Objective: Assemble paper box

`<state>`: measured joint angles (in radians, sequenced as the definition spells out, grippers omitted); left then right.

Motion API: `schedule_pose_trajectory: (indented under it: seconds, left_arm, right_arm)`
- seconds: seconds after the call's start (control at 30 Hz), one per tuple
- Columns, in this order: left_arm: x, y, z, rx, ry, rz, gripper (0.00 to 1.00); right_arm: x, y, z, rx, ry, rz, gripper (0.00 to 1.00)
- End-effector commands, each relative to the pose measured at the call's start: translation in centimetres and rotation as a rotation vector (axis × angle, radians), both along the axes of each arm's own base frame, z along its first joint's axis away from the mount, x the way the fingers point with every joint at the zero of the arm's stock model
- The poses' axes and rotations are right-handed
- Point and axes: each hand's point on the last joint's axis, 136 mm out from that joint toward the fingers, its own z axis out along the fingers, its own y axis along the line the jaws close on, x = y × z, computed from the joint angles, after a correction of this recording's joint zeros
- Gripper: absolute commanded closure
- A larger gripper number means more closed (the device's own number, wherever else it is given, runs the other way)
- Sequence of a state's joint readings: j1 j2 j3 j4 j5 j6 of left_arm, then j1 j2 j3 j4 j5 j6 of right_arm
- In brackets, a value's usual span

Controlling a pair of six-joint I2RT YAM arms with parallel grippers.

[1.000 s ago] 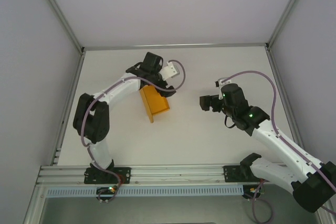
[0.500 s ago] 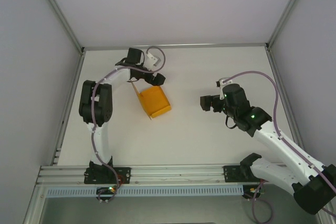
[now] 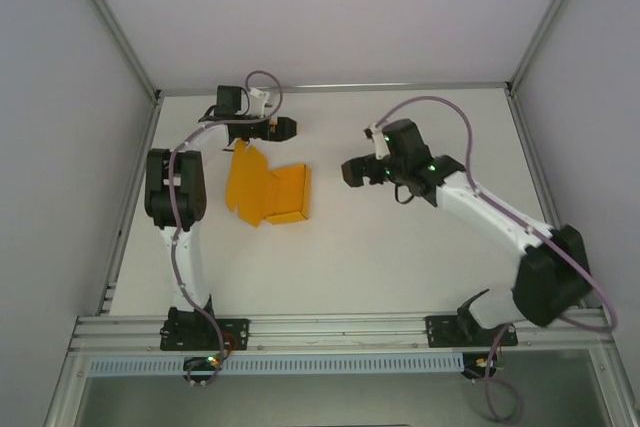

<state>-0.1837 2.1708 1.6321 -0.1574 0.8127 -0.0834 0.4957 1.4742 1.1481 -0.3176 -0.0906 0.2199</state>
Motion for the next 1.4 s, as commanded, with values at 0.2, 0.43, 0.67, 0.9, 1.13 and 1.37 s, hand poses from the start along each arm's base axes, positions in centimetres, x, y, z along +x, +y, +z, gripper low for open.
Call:
schedule_pose_trajectory:
  seconds: [0.2,0.43,0.67,0.9,1.13,1.37]
  left_arm:
    - [-0.6,-1.3,4.0,-0.12,0.036,0.0,0.0]
    - [1.0,0.8,1.1,-0.238,0.221,0.21,0.0]
    - [2.9,2.6,-0.5,-0.368,0.261,0.277,0.0]
    - [2.3,2.6,1.2,-0.327,0.225,0.239,0.0]
    - [1.9,2.9,2.7,-0.28,0.191,0.235,0.0]
    - [0.9,4.2,6.3,-0.183,0.08,0.275,0.0]
  right_arm:
    - [7.8,11.5,-2.1,0.126,0.019,0.246,0.11]
    - [9.3,15.5,-5.0,0.241,0.014,0.216,0.21]
    - [9.0,17.1,-7.5,0.226,0.02,0.238,0.2]
    - [10.2,14.7,-10.6,0.055,0.071,0.115,0.33]
    - [8.2,12.4,-12.1,-0.041,0.128,0.058,0.47]
    - [3.7,8.0,-13.1,-0.09,0.209,-0.094,0.63]
